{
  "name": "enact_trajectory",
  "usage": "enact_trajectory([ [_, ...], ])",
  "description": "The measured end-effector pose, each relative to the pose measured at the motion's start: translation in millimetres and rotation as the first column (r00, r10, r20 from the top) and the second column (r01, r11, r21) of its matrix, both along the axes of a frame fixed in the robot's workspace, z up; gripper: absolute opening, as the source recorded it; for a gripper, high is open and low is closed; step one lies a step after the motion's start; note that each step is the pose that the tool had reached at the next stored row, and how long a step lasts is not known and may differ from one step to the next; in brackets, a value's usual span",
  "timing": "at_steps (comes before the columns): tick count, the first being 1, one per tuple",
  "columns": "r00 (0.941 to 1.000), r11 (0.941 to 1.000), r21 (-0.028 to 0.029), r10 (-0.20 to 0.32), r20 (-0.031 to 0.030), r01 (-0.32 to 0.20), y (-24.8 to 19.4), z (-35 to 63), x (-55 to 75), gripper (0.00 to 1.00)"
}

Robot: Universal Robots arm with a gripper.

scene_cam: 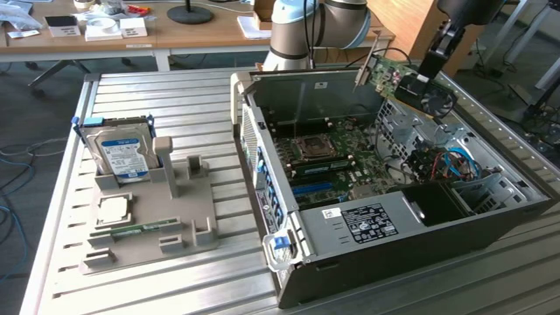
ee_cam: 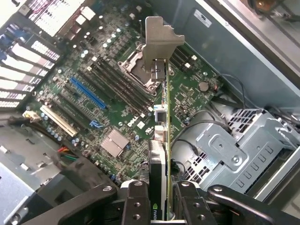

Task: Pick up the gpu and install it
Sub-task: 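Insert the gpu into the slot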

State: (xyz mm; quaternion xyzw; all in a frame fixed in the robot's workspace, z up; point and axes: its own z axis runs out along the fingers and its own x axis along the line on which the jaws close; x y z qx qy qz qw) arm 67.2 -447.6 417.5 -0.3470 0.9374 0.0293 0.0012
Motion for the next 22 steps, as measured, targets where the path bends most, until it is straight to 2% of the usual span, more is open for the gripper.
enact_trajectory([
  [5, 0.9979, 0.9979, 0.0, 0.065, 0.0, -0.065, 0.0, -0.1, 0.0, 0.27],
  [11, 0.9891, 0.9891, 0.0, 0.147, 0.0, -0.147, 0.0, -0.2, 0.0, 0.27],
  [17, 0.973, 0.973, 0.0, 0.231, 0.0, -0.231, 0.0, -0.2, 0.0, 0.27],
  [22, 0.9542, 0.9542, 0.0001, 0.299, 0.0, -0.299, 0.0, -0.3, 0.0, 0.27],
])
